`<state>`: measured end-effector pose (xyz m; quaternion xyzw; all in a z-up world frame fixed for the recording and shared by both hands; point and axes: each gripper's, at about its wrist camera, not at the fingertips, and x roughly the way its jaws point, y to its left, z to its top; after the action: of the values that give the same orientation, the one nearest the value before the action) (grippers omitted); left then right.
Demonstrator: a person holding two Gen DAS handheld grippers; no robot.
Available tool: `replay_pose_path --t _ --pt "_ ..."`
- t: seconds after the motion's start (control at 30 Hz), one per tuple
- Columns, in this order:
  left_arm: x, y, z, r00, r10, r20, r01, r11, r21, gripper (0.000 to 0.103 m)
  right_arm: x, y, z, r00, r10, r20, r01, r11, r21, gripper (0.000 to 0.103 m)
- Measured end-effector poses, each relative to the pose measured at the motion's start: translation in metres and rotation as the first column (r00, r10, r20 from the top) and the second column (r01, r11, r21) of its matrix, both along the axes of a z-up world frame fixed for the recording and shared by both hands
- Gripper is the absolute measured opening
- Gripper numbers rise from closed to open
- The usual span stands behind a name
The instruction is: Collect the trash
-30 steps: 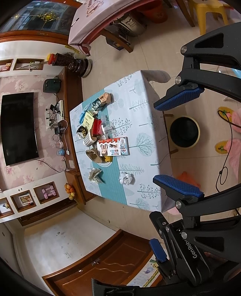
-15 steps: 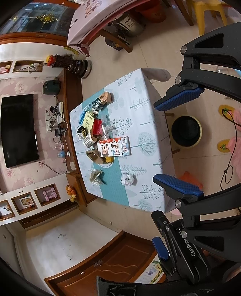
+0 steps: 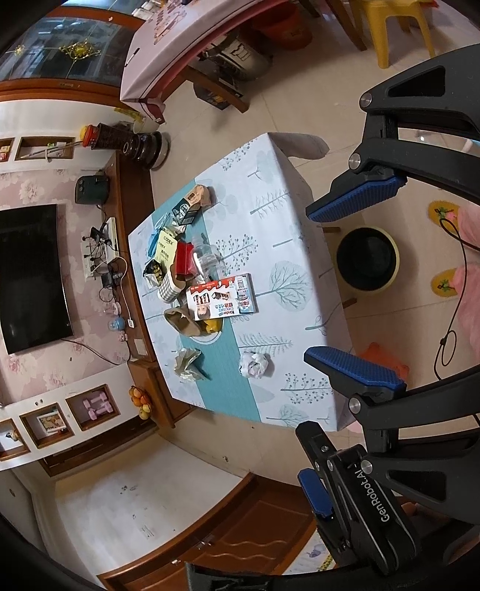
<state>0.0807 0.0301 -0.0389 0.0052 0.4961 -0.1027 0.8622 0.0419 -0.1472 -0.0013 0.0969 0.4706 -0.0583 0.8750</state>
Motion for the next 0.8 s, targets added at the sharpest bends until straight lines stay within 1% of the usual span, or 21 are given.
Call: replay_pose_path --t 0.13,0.23,0.33,0.47,0.57,0.63,0.7,0.8 --pt "0.008 -0.001 0.000 1.000 -0.021 -0.015 0.021 1.000 -0.004 0.068 0.004 0.002 0.000 1.000 -0.004 0.004 0.004 1.000 -0.004 0.071" --pt "0.014 -0.006 -0.002 0.999 -0.027 -0.027 0.027 1.000 0.007 0.068 0.009 0.000 0.003 1.000 -0.007 0.011 0.008 1.000 -0.009 0.071" --pt "0.023 -0.016 -0.006 0.999 -0.030 -0.037 0.031 0.999 0.014 0.068 0.017 -0.007 0.002 1.000 0.001 0.006 -0.001 1.000 -0.003 0.071" --pt "0.039 -0.033 -0.010 0.999 -0.012 -0.042 0.013 1.000 0.010 0.068 0.040 -0.030 -0.006 1.000 0.022 -0.001 -0.022 0.999 0.033 0.071" --pt "0.058 -0.050 -0.016 0.998 0.037 -0.042 -0.036 0.999 0.016 0.068 0.067 -0.052 -0.016 0.998 0.063 -0.007 -0.063 0.997 0.055 0.071" --pt "0.076 -0.063 -0.022 0.994 0.094 -0.048 -0.093 0.996 0.011 0.068 0.090 -0.069 -0.025 0.994 0.106 -0.019 -0.104 0.992 0.068 0.071" --pt "0.095 -0.077 -0.033 0.986 0.153 -0.070 -0.153 0.988 0.010 0.068 0.115 -0.090 -0.033 0.988 0.153 -0.036 -0.149 0.985 0.083 0.071" --pt "0.123 -0.102 -0.055 0.971 0.213 -0.105 -0.210 0.977 0.039 0.068 0.155 -0.127 -0.049 0.978 0.202 -0.050 -0.197 0.976 0.096 0.071"
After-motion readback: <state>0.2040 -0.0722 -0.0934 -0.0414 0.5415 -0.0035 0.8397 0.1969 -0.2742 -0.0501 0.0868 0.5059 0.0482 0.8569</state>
